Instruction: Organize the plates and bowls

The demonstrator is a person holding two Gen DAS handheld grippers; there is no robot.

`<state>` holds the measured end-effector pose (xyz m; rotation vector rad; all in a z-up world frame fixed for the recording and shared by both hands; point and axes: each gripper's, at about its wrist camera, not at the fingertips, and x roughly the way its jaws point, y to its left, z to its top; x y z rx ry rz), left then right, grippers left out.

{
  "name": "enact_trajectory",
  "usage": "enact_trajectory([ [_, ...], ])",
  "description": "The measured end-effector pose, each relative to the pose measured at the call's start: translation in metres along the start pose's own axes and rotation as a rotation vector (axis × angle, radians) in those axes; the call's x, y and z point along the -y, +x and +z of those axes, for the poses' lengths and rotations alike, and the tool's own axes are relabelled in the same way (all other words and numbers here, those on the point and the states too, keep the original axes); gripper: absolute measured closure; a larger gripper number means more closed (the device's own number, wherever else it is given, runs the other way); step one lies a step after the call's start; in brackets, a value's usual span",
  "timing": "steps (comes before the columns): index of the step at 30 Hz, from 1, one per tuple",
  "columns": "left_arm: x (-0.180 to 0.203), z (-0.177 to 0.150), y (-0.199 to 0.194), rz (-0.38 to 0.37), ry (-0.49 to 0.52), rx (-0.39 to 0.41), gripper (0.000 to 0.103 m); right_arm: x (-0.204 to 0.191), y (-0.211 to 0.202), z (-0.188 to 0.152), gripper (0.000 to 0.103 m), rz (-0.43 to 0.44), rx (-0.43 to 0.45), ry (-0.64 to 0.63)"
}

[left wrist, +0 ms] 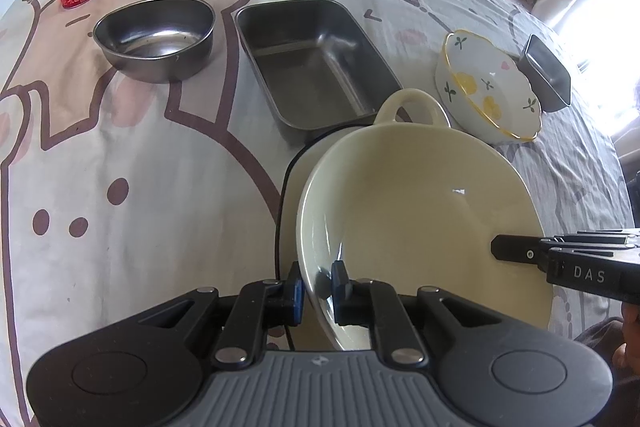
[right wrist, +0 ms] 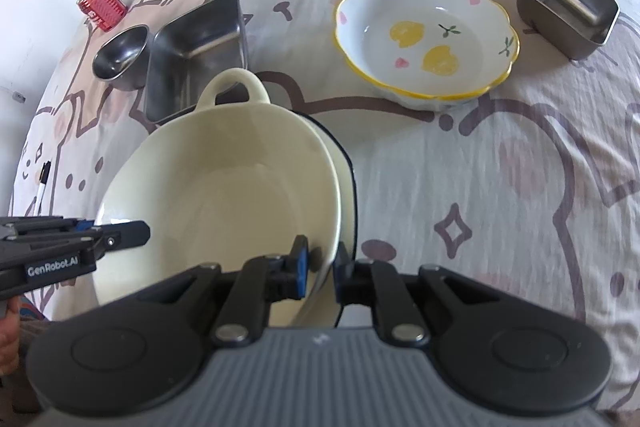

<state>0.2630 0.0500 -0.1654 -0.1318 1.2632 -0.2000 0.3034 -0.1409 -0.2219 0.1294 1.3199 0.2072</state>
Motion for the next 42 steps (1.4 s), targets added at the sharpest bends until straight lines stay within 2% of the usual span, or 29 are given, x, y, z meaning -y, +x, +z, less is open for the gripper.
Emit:
enact_trajectory([
  [13, 0.001, 0.000, 0.003, 0.009, 0.013, -0.011, 0.088, -0.001, 0.006, 0.001, 0.087, 0.003, -0.021, -0.002],
  [29, -0.002, 0.001, 0.005, -0.003, -0.002, -0.024, 0.089, 0.019, 0.014, 0.005, 0.088, 0.088, -0.080, 0.150],
  [42, -0.004, 0.001, 0.002, -0.008, -0.017, -0.029, 0.089, 0.025, 0.013, 0.005, 0.084, 0.108, -0.091, 0.168],
])
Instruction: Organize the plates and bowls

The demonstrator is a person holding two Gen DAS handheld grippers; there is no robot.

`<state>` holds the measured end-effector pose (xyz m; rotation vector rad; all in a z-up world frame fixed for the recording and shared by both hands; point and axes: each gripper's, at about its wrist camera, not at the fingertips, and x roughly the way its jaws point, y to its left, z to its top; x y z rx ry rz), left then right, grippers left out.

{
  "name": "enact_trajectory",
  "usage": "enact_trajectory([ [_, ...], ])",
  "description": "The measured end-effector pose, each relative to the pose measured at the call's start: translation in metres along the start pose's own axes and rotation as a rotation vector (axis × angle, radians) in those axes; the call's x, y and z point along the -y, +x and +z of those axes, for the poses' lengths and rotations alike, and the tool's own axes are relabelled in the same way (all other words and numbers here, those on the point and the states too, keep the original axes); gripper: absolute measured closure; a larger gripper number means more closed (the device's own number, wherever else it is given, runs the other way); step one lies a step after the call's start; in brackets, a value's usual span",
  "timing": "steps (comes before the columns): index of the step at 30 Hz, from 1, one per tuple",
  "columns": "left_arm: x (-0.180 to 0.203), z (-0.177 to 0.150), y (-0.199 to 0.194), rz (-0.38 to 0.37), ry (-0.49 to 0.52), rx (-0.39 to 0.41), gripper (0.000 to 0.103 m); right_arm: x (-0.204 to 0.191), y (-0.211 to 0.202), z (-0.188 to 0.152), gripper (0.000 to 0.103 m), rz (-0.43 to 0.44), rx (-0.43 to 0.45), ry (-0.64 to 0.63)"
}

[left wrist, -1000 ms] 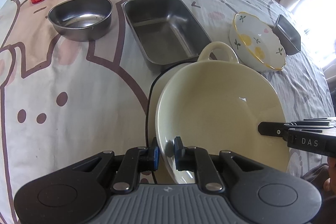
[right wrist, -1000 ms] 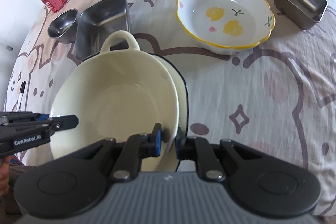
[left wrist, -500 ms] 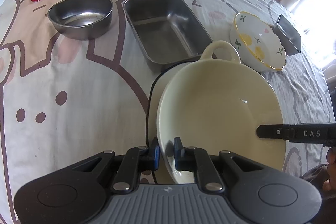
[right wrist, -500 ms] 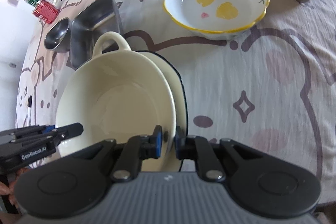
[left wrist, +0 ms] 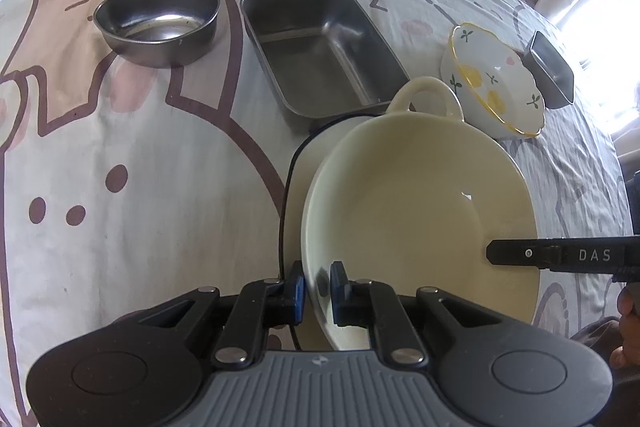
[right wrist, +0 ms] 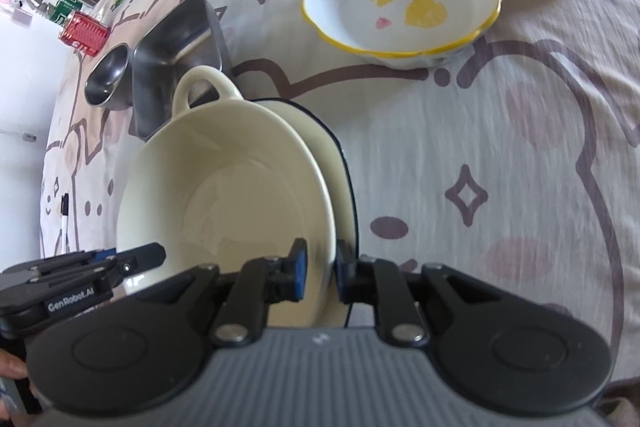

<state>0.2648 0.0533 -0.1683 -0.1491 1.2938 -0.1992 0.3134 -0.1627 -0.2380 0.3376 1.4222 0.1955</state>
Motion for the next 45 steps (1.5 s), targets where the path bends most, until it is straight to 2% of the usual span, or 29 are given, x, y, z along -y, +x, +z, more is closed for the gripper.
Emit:
enact_trajectory([
  [10, -0.004, -0.002, -0.007, -0.011, 0.004, 0.024, 0.089, 0.002, -0.007, -0.002, 0.083, 0.006, 0.016, 0.011],
  [14, -0.004, -0.003, -0.008, -0.015, 0.008, 0.029, 0.089, 0.001, -0.024, -0.005, 0.074, -0.020, 0.103, -0.017],
  [18, -0.004, -0.004, -0.009, -0.013, 0.020, 0.033, 0.089, 0.002, -0.027, -0.007, 0.075, -0.026, 0.105, -0.033],
  [22, -0.002, -0.006, -0.011, -0.005, 0.044, 0.039, 0.089, -0.002, -0.023, -0.011, 0.085, -0.031, 0.098, -0.072],
  [30, -0.005, -0.009, -0.017, -0.003, 0.041, 0.047, 0.087, -0.011, -0.022, -0.016, 0.085, -0.054, 0.109, -0.123],
  [36, -0.005, -0.013, -0.024, 0.002, 0.055, 0.063, 0.086, -0.016, -0.025, -0.020, 0.082, -0.066, 0.123, -0.147],
  [38, -0.005, -0.014, -0.026, 0.008, 0.055, 0.069, 0.083, -0.016, -0.028, -0.021, 0.082, -0.068, 0.132, -0.155],
  [40, -0.005, -0.015, -0.029, 0.010, 0.055, 0.078, 0.074, -0.016, -0.032, -0.023, 0.081, -0.069, 0.146, -0.166],
  [42, -0.004, -0.016, -0.031, 0.009, 0.058, 0.085, 0.070, -0.017, -0.037, -0.025, 0.070, -0.062, 0.166, -0.180],
  [45, -0.002, -0.018, -0.034, 0.002, 0.067, 0.092, 0.061, -0.018, -0.044, -0.029, 0.060, -0.058, 0.190, -0.195],
])
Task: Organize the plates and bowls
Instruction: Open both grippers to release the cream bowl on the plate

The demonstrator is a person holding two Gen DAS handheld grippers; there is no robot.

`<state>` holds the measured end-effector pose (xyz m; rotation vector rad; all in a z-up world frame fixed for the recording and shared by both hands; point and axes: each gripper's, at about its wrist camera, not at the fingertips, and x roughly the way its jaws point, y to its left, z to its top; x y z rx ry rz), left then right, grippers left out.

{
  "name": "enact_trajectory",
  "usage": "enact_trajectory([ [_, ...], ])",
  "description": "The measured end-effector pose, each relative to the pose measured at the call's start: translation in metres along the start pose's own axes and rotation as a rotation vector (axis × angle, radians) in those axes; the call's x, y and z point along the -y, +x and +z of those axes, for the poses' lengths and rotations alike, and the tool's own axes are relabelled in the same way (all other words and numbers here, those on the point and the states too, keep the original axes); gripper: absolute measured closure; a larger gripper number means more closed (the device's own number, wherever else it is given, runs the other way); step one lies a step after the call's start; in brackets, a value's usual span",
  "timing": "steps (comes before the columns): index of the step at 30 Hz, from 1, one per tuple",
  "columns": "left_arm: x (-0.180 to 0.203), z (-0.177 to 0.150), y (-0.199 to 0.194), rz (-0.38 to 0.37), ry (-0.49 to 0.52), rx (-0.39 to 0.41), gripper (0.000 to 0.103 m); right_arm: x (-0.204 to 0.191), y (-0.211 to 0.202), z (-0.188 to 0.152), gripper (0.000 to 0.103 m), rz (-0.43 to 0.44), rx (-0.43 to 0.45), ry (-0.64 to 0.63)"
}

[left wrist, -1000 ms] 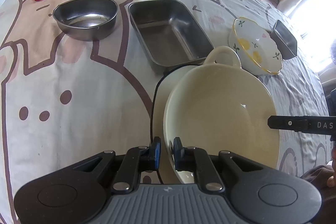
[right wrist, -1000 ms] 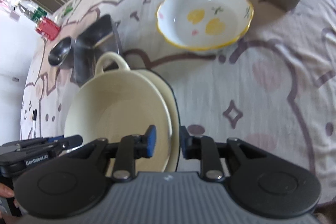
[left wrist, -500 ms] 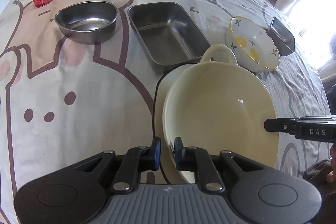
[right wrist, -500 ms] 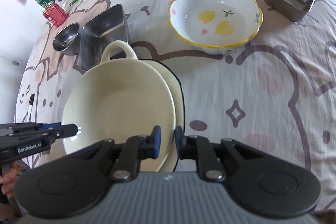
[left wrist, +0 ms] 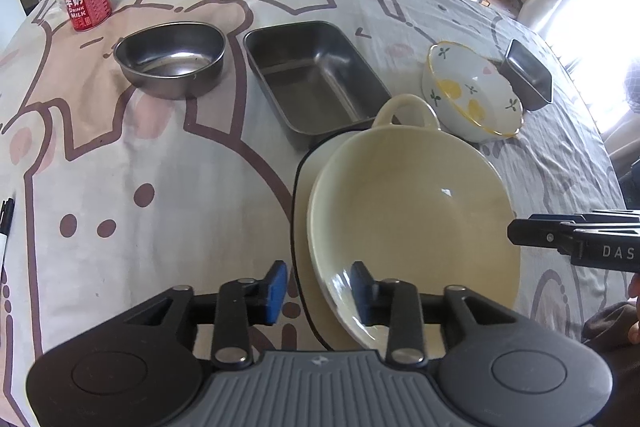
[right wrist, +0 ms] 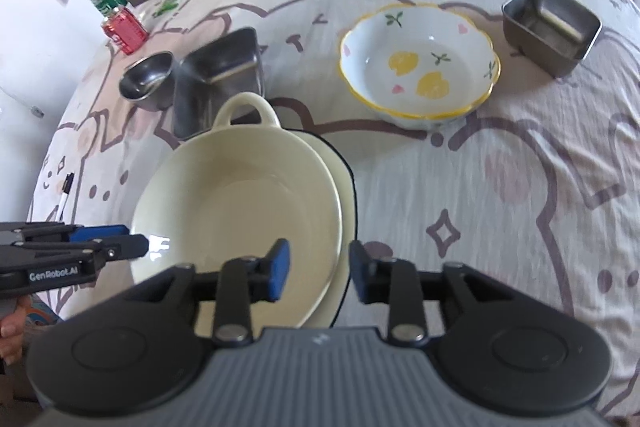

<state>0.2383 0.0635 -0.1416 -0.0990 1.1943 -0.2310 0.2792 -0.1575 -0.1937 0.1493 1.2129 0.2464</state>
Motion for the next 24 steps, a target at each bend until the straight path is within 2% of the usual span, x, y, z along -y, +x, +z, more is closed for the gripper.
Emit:
enact_trajectory([
  [4, 0.005, -0.003, -0.006, -0.008, 0.012, 0.014, 0.052, -0.001, -0.007, -0.004, 0.053, 0.008, 0.011, -0.011],
  [6, 0.007, -0.004, -0.008, -0.012, 0.018, 0.021, 0.048, -0.001, -0.009, -0.006, 0.043, 0.003, 0.020, -0.020],
  [8, 0.008, -0.005, -0.012, -0.014, 0.023, 0.031, 0.041, -0.001, -0.013, -0.009, 0.039, -0.002, 0.033, -0.027],
  [13, 0.011, -0.008, -0.019, -0.019, 0.018, 0.061, 0.014, 0.002, -0.024, -0.015, 0.024, 0.004, 0.067, -0.034],
  [16, 0.013, -0.009, -0.025, -0.020, 0.010, 0.091, 0.005, 0.005, -0.031, -0.018, 0.012, 0.013, 0.098, -0.040],
  [18, 0.016, -0.010, -0.029, -0.023, 0.016, 0.126, 0.004, 0.006, -0.034, -0.019, 0.000, 0.007, 0.114, -0.044],
  [24, 0.035, 0.000, -0.042, -0.035, 0.035, 0.209, 0.000, 0.016, -0.051, -0.017, 0.000, 0.025, 0.195, -0.037],
])
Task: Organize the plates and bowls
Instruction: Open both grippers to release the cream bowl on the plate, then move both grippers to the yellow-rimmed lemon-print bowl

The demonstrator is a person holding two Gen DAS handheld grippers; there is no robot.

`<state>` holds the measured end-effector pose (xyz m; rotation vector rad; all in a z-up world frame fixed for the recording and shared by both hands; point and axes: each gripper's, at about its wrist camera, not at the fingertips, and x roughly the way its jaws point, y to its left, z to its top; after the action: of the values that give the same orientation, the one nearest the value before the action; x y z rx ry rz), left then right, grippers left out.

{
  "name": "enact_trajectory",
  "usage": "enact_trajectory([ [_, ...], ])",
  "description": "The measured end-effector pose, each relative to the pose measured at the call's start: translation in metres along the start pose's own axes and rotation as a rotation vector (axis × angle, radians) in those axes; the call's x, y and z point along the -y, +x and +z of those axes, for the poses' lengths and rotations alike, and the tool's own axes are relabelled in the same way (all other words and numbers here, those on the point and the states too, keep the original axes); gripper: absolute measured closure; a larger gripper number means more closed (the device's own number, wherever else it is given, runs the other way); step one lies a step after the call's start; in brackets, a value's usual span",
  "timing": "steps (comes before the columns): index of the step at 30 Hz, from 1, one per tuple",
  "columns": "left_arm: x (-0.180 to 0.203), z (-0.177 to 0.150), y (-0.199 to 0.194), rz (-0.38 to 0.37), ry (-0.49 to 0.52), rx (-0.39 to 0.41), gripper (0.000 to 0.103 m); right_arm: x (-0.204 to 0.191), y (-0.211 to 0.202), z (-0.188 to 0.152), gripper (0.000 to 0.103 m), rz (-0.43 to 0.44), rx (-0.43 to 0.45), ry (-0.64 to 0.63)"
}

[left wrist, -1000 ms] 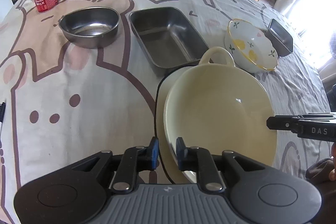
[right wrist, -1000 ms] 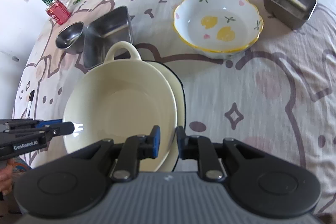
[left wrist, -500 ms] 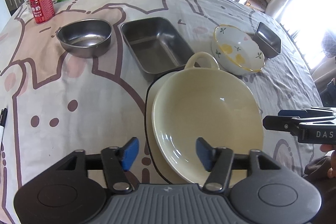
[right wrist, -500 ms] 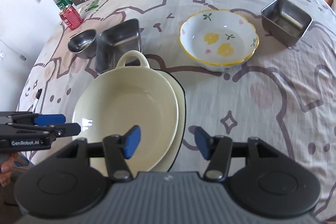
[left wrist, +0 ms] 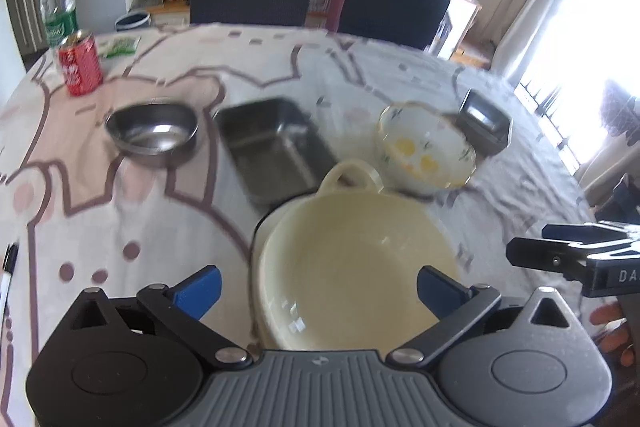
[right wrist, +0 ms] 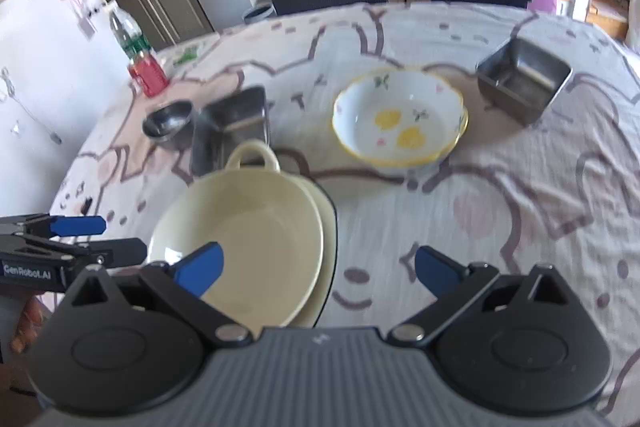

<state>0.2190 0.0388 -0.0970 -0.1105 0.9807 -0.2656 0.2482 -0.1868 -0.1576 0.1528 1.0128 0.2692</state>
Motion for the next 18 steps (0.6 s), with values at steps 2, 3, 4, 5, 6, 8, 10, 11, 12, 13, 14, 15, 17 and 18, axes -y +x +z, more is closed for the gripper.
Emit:
enact_trajectory([
  [2, 0.009, 0.007, -0.001, -0.014, 0.010, 0.027, 0.000, 0.005, -0.007, 0.004, 0.000, -0.002, 0.038, 0.011],
  [3, 0.014, 0.010, -0.001, -0.018, 0.017, 0.039, 0.000, 0.008, -0.009, 0.006, 0.000, -0.004, 0.059, 0.019],
  [4, 0.019, 0.013, 0.000, -0.023, 0.023, 0.051, 0.000, 0.012, -0.012, 0.008, 0.000, -0.008, 0.079, 0.028],
  [5, 0.024, 0.017, 0.002, -0.029, 0.027, 0.063, 0.000, 0.017, -0.015, 0.012, 0.000, -0.013, 0.098, 0.040],
  [6, 0.028, 0.020, 0.003, -0.036, 0.030, 0.079, 0.000, 0.021, -0.017, 0.014, 0.000, -0.017, 0.112, 0.053],
  [8, 0.038, 0.028, 0.007, -0.043, 0.045, 0.124, 0.000, 0.032, -0.020, 0.022, 0.000, -0.022, 0.129, 0.086],
  [10, 0.048, 0.038, 0.013, -0.024, 0.057, 0.161, 0.000, 0.042, -0.021, 0.029, 0.000, -0.032, 0.146, 0.099],
  [11, 0.054, 0.045, 0.017, -0.019, 0.064, 0.171, 0.000, 0.047, -0.021, 0.033, 0.000, -0.042, 0.161, 0.103],
  [12, 0.056, 0.051, 0.021, -0.022, 0.067, 0.172, 0.000, 0.053, -0.020, 0.036, 0.000, -0.059, 0.172, 0.112],
  [13, 0.060, 0.059, 0.027, -0.027, 0.065, 0.175, 0.000, 0.058, -0.018, 0.040, 0.000, -0.076, 0.179, 0.126],
  [14, 0.062, 0.065, 0.032, -0.030, 0.061, 0.178, 0.000, 0.063, -0.017, 0.043, 0.000, -0.084, 0.183, 0.141],
  [15, 0.064, 0.073, 0.038, -0.035, 0.057, 0.181, 0.000, 0.070, -0.014, 0.047, 0.000, -0.086, 0.191, 0.162],
  [17, 0.067, 0.086, 0.051, -0.044, 0.044, 0.179, 0.001, 0.082, -0.010, 0.055, 0.000, -0.093, 0.212, 0.204],
  [18, 0.068, 0.092, 0.058, -0.050, 0.041, 0.176, 0.002, 0.086, -0.006, 0.059, 0.000, -0.099, 0.216, 0.222],
])
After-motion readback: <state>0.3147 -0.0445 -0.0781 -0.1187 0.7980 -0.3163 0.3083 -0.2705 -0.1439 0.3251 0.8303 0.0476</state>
